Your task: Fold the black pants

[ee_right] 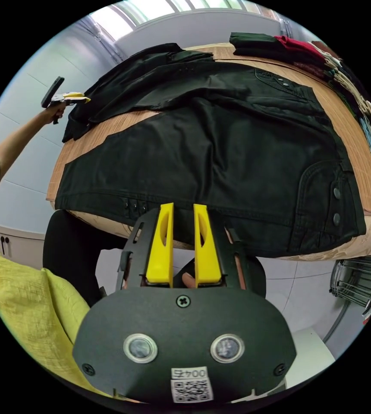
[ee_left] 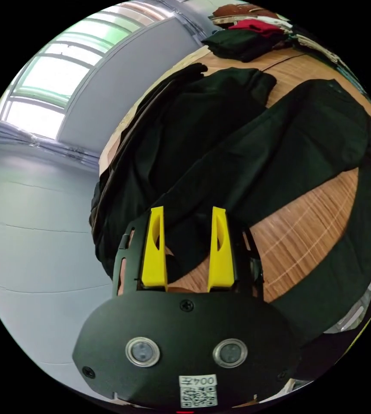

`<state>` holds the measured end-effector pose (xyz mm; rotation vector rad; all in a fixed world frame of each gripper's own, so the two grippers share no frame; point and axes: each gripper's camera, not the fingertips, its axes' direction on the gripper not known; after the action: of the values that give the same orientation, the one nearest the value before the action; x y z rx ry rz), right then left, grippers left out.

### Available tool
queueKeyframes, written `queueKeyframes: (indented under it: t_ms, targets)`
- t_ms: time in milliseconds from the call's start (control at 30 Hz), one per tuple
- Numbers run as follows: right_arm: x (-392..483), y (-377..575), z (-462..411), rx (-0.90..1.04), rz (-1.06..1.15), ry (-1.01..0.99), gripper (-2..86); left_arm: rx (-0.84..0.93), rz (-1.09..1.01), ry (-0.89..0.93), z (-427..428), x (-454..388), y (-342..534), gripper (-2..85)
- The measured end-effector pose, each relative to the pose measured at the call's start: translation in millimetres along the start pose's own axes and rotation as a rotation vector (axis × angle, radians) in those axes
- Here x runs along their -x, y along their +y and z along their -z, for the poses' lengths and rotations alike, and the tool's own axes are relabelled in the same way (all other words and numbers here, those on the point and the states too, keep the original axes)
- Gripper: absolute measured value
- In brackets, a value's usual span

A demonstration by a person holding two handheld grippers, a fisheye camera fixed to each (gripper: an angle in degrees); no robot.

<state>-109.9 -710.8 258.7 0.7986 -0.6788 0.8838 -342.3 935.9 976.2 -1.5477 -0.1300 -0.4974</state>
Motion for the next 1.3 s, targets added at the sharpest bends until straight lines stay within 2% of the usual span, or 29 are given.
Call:
queueKeyframes:
  t_ms: [200, 367, 533, 600, 700, 967, 1067, 1167, 1300]
  targets:
    - [6, -2, 7, 0.002, 0.014, 0.047, 5.9, 0.052, -0.091, -0.072, -28, 2, -40, 14.6]
    - [1, -4, 15, -0.003, -0.005, 0.024, 5.0, 0.122, -0.151, -0.061, -51, -7, -54, 13.7]
    - [4, -3, 24, -0.006, -0.003, 0.046, 4.3, 0.197, -0.145, -0.08, -68, -19, -47, 3.9]
    - [4, -3, 28, -0.007, -0.004, 0.05, 4.0, 0.206, -0.116, -0.012, -64, -16, -40, 2.4]
    - [2, -3, 34, -0.009, -0.01, 0.046, 3.7, 0.107, -0.019, 0.068, -35, 0, -15, 1.3]
    - [-10, -1, 55, -0.014, -0.05, 0.011, 3.9, -0.256, 0.07, 0.071, 95, 3, 99, 0.8]
    - [-27, 0, 65, -0.018, -0.111, -0.063, 4.4, -0.416, 0.067, 0.079, 146, -22, 158, 0.8]
    - [-50, 5, 80, -0.038, -0.148, -0.249, 6.3, -0.537, 0.047, 0.068, 179, -61, 225, 0.7]
    - [-67, 25, 134, -0.227, -0.222, -0.386, 10.8, -0.609, 0.112, 0.172, 174, -107, 322, 0.7]
